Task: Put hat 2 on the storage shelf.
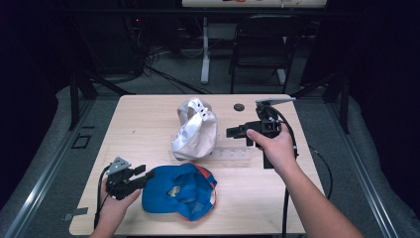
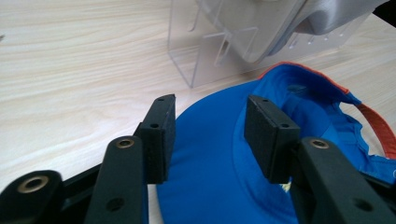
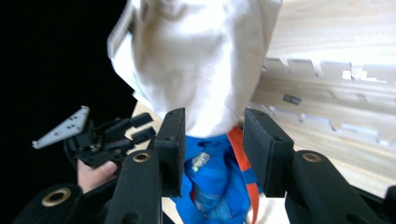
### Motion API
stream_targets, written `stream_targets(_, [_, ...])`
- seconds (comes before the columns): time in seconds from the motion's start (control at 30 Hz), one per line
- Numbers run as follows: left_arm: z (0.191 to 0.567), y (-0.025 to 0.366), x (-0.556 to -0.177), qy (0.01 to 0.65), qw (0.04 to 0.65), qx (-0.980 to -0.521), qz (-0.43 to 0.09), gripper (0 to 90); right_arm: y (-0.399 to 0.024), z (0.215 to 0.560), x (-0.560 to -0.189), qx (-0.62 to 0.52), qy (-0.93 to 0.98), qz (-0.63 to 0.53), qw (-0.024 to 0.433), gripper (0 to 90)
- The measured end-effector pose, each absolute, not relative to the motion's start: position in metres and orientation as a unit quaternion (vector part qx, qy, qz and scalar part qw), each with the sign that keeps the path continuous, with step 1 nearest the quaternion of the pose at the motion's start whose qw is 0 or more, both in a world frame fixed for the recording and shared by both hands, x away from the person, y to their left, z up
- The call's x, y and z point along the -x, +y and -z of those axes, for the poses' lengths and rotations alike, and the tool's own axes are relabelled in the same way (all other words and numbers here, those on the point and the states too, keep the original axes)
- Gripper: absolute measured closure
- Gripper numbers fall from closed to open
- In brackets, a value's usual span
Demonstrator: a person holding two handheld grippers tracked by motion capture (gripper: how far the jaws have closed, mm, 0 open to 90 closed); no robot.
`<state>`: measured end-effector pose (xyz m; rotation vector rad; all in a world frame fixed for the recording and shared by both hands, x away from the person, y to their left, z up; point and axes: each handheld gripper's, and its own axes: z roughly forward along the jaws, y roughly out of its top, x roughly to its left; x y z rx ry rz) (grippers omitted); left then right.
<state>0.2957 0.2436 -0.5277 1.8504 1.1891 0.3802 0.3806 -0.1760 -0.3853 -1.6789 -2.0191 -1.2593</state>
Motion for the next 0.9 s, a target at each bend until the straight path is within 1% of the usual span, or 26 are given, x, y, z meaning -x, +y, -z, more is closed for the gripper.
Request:
stream_targets(0.1, [0.527,0.251,-0.292,0.483,0.433,-0.745,-0.156,51.1,-0.178,0.400,-0.373,0.574,-0.691,0.425,0.110,59.7])
stream_targets(0.17, [0.527,0.255,-0.289,0.486,0.433,-0.742,-0.160,50.3,-0.178,0.403,-0.371,0.576,-0.691,0.423,0.110,59.7])
stream_targets(0.2, [0.528,0.257,-0.288,0.487,0.431,-0.742,-0.163,49.0,-0.178,0.408,-0.367,0.573,-0.696,0.420,0.103,59.4])
stream_targets(0.33, [0.535,0.266,-0.286,0.497,0.435,-0.732,-0.169,48.8,-0.178,0.417,-0.361,0.570,-0.698,0.422,0.099,59.3])
stream_targets(0.43, [0.542,0.269,-0.286,0.501,0.443,-0.725,-0.164,49.4,-0.176,0.426,-0.354,0.568,-0.704,0.418,0.084,58.9])
stream_targets(0.53, [0.544,0.270,-0.287,0.500,0.435,-0.730,-0.167,49.7,-0.175,0.435,-0.348,0.563,-0.711,0.415,0.071,58.9])
stream_targets(0.7, [0.547,0.268,-0.286,0.495,0.438,-0.732,-0.167,49.1,-0.171,0.454,-0.332,0.556,-0.726,0.401,0.048,58.8])
stream_targets(0.8, [0.547,0.267,-0.285,0.492,0.439,-0.733,-0.168,49.1,-0.169,0.470,-0.322,0.554,-0.729,0.399,0.046,58.8])
stream_targets(0.9, [0.548,0.268,-0.285,0.493,0.440,-0.732,-0.165,49.1,-0.167,0.478,-0.317,0.556,-0.728,0.398,0.044,58.9])
